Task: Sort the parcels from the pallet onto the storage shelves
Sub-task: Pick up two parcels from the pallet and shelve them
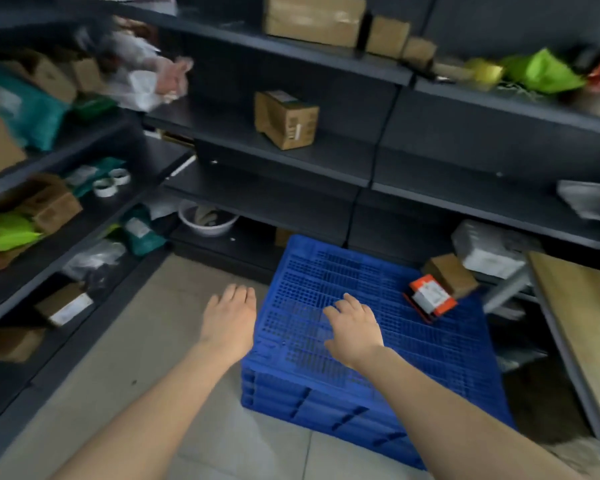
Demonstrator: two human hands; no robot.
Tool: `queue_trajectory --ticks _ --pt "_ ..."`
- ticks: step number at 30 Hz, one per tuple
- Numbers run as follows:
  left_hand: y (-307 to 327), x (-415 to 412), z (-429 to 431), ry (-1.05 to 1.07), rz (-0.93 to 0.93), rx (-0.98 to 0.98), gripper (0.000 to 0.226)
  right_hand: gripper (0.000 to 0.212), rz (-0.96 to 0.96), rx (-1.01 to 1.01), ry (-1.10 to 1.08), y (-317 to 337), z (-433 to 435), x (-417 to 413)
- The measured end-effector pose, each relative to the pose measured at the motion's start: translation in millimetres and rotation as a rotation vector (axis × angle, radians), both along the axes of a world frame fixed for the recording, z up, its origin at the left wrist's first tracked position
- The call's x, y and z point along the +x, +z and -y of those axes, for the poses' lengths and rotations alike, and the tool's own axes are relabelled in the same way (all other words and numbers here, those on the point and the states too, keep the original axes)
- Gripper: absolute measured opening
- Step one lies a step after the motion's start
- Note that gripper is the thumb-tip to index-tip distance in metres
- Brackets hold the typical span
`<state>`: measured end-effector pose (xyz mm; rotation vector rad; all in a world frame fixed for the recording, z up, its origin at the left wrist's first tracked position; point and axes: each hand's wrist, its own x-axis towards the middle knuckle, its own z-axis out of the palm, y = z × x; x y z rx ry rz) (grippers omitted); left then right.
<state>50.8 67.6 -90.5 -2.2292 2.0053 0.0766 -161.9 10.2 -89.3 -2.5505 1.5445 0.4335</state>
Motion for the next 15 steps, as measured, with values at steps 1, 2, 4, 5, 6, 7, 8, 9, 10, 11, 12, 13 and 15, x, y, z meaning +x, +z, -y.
queue_trajectory --ticks 1,2,4,5,6,7,8,9,10,11,12,13,15 --pt "-0.2 -18.7 12.1 -0.031 -0.007 0.000 0.076 0.057 -0.002 0.001 -0.030 -0.1 7.1 -20.0" --pt "-0.3 -36.5 23.9 -0.063 -0.015 0.004 0.076 0.057 -0.006 0.004 -0.059 -0.4 14.2 -38.9" --pt "-1.9 -69.8 49.2 -0.135 -0.012 0.013 0.076 0.059 -0.018 0.019 -0.119 -0.9 29.0 -74.1" --pt "-3.5 -85.2 62.8 -0.171 -0.006 0.015 0.076 0.061 -0.025 0.026 -0.148 -1.3 37.0 -90.1" --pt "-5.7 -100.0 76.6 -0.202 -0.003 0.020 0.076 0.062 -0.029 0.029 -0.174 -1.6 45.2 -105.4" --pt "-7.6 -114.6 90.8 -0.231 -0.004 0.027 0.076 0.064 -0.031 0.027 -0.199 -2.0 53.9 -120.2" --pt "-9.1 -129.1 104.6 -0.259 -0.009 0.035 0.075 0.064 -0.031 0.022 -0.228 -2.7 62.2 -134.5" --pt "-10.4 -143.1 118.5 -0.288 -0.018 0.038 0.075 0.064 -0.032 0.013 -0.259 -2.8 70.5 -148.4" --pt "-11.8 -157.3 132.0 -0.314 -0.033 0.037 0.074 0.063 -0.037 0.009 -0.287 -2.3 78.7 -162.1" --pt "-13.6 -171.6 144.7 -0.339 -0.045 0.035 0.073 0.063 -0.043 0.008 -0.317 -1.3 86.7 -175.5" --pt "-15.3 -186.4 157.9 -0.365 -0.050 0.031 0.073 0.062 -0.048 0.006 -0.349 -0.9 95.6 -189.2" --pt "-17.4 -200.9 171.0 -0.391 -0.049 0.031 0.073 0.062 -0.051 0.004 -0.377 -1.7 105.2 -202.7" --pt "-22.7 -229.5 195.4 -0.430 -0.056 0.047 0.072 0.063 -0.050 0.006 -0.419 -5.9 124.7 -227.9"
